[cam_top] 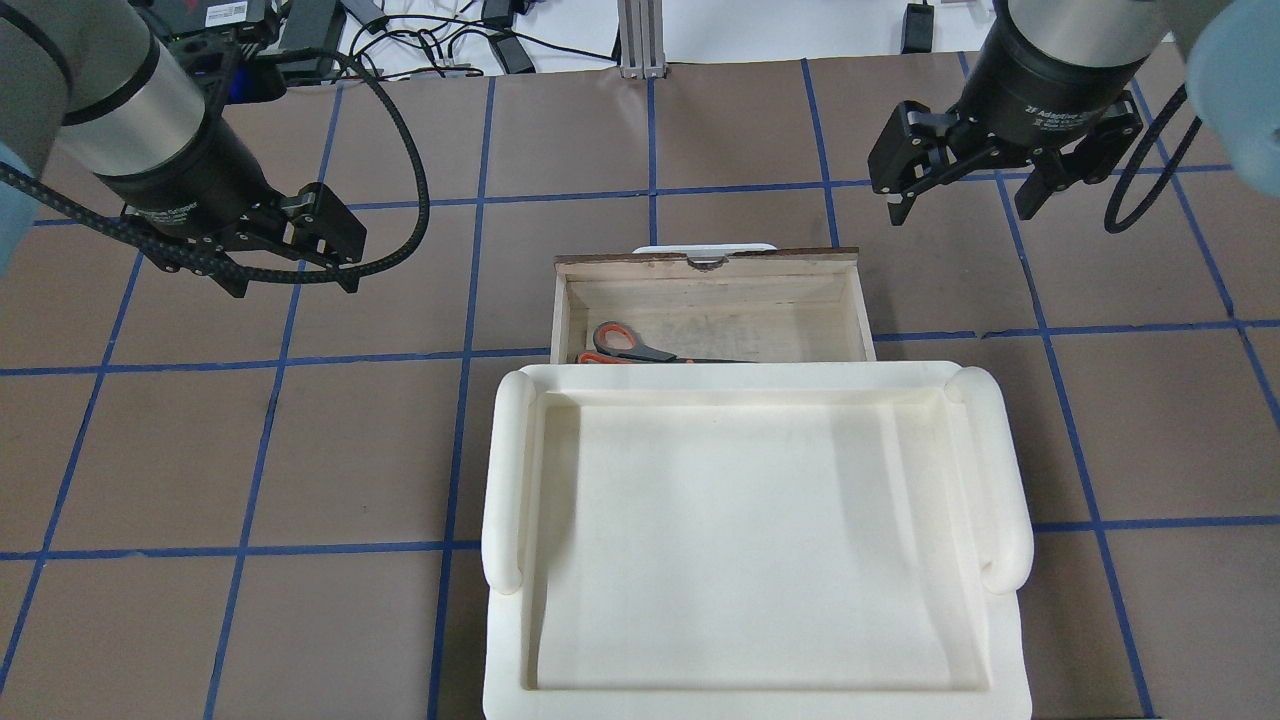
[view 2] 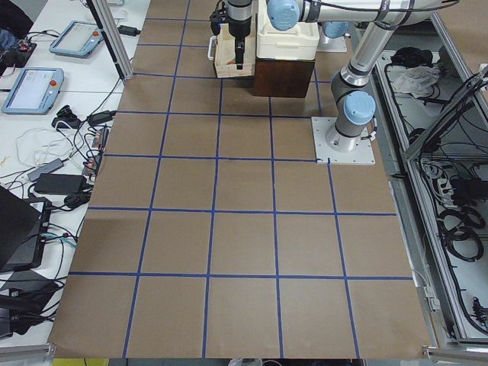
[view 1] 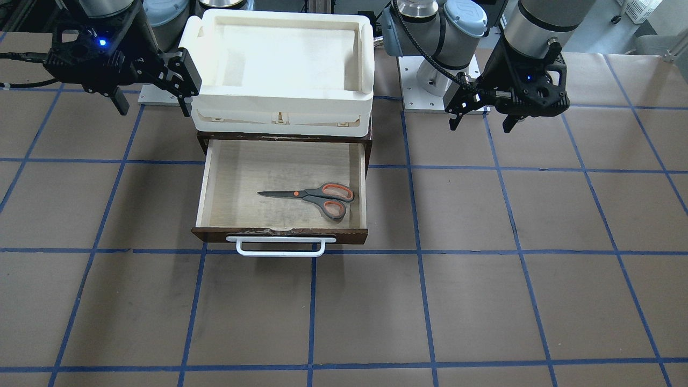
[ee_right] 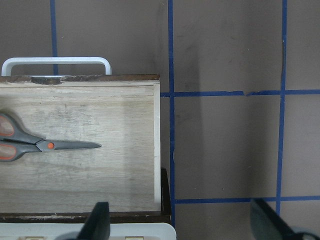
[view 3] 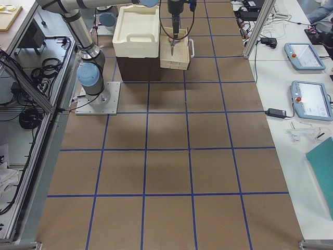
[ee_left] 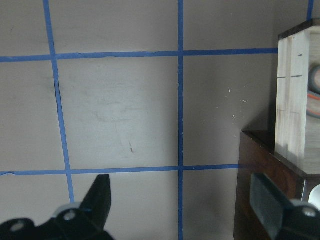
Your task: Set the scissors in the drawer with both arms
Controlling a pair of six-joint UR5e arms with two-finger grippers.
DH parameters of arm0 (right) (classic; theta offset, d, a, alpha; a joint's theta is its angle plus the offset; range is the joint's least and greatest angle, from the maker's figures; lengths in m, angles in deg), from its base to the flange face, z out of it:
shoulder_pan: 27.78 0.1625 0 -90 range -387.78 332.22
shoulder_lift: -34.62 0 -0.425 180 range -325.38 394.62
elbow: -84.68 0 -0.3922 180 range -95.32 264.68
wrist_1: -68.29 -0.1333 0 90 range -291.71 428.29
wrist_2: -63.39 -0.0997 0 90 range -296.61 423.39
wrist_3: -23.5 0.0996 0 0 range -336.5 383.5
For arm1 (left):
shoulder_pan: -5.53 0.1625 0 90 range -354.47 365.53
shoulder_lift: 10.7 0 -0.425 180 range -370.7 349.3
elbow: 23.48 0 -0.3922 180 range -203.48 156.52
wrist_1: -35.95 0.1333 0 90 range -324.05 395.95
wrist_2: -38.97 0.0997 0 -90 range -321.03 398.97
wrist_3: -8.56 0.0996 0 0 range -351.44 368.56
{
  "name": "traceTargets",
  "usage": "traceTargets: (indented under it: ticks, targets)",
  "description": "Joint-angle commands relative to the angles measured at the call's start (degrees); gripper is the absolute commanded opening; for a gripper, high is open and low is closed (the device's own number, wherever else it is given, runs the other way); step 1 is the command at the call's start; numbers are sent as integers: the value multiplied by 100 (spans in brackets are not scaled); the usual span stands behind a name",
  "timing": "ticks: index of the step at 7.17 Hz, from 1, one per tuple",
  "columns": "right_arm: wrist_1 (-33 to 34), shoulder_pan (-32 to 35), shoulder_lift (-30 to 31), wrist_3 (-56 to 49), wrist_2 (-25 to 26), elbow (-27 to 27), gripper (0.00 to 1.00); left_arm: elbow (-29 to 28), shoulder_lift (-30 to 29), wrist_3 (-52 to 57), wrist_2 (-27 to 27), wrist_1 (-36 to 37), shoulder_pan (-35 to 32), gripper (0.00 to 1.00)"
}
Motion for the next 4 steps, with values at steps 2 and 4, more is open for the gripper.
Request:
traceTargets:
  ticks: [2,4]
  targets:
    - [75,0,-37,-12,3,0,100,1,1,10,-1,-18,1,100]
    - [40,0,-28,-3,12,0,100,1,1,10,8,-9,1,100]
